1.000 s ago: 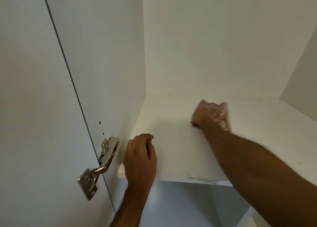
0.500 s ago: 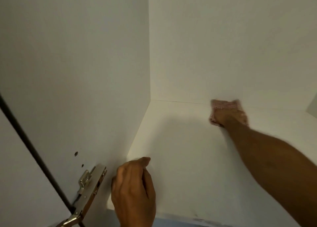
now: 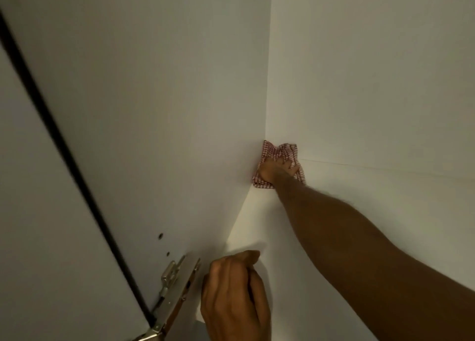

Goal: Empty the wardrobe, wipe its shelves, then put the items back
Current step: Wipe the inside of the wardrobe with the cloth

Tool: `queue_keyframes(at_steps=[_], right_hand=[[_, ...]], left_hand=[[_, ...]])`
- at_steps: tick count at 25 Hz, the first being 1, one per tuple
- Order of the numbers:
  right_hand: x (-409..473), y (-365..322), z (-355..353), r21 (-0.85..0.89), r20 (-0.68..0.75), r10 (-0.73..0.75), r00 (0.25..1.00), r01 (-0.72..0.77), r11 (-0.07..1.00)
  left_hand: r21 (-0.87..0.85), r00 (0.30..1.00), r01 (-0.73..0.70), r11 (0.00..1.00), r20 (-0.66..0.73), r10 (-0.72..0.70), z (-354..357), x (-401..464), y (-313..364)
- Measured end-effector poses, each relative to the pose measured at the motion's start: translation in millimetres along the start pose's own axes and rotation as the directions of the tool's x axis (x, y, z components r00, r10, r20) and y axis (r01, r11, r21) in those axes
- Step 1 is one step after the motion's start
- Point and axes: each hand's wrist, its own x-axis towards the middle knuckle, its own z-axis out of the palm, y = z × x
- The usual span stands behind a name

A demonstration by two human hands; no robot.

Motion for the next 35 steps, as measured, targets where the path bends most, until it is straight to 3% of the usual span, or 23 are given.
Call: queue_keyframes(at_steps=[4,7,10,12,14,16,17,18,19,22,28,30,33,35], right_hand=[[-46,-13,-4,0.038,-0.013,-0.026,1.0,0.027,0.999],[-110,-6,-3,0.02,0.023,-0.085,0.996,0.085,0.996],[-190,-9,8,0.027,0.084,-0.197,0.977,0.196,0.98],[-235,-9,21,0.043,0.117,-0.254,0.96,0.251,0.967],[-295,-5,23,0.058,0.1,-0.319,0.943,0.314,0.947],[-371,8,26,-0.001,-0.134,-0.427,0.894,0.431,0.902],[-402,19,30,-0.082,-0.336,-0.483,0.808,0.486,0.87],[-423,31,26,-0.138,-0.411,-0.481,0.774,0.469,0.872],[-431,40,28,-0.231,-0.44,-0.496,0.749,0.439,0.868],[-425,94,38,-0.314,-0.211,-0.579,0.788,0.506,0.803],[-457,310,8,-0.292,-0.456,-0.402,0.794,0.294,0.91],[-468,373,0,-0.264,-0.576,-0.332,0.747,0.214,0.941],[-489,407,18,-0.225,-0.694,-0.346,0.632,0.265,0.937],[-495,403,28,-0.173,-0.721,-0.306,0.622,0.266,0.948]], left_hand=[[-0.076,0.996,0.048,0.996,0.075,-0.043,-4,3,-4],[-0.108,0.968,0.231,0.967,0.13,-0.216,-10,9,3],[-0.355,0.934,0.354,0.865,0.186,-0.306,-30,12,18],[-0.507,0.936,0.347,0.789,0.136,-0.324,-50,12,28],[-0.559,0.954,0.276,0.782,0.06,-0.294,-77,3,45],[-0.555,0.961,0.265,0.789,0.084,-0.263,-96,-19,60],[-0.544,0.96,0.279,0.791,0.131,-0.249,-104,-30,69],[-0.53,0.957,0.288,0.797,0.175,-0.23,-109,-38,78],[-0.518,0.955,0.293,0.804,0.205,-0.216,-114,-43,84],[-0.507,0.966,0.233,0.83,0.217,-0.139,-120,-50,111],[-0.455,0.91,0.252,0.854,0.412,-0.049,-87,-91,184],[-0.407,0.882,0.206,0.89,0.471,0.011,-64,-107,209],[-0.298,0.831,0.079,0.951,0.547,0.103,-26,-110,236],[-0.221,0.784,0.015,0.975,0.607,0.126,-4,-101,244]])
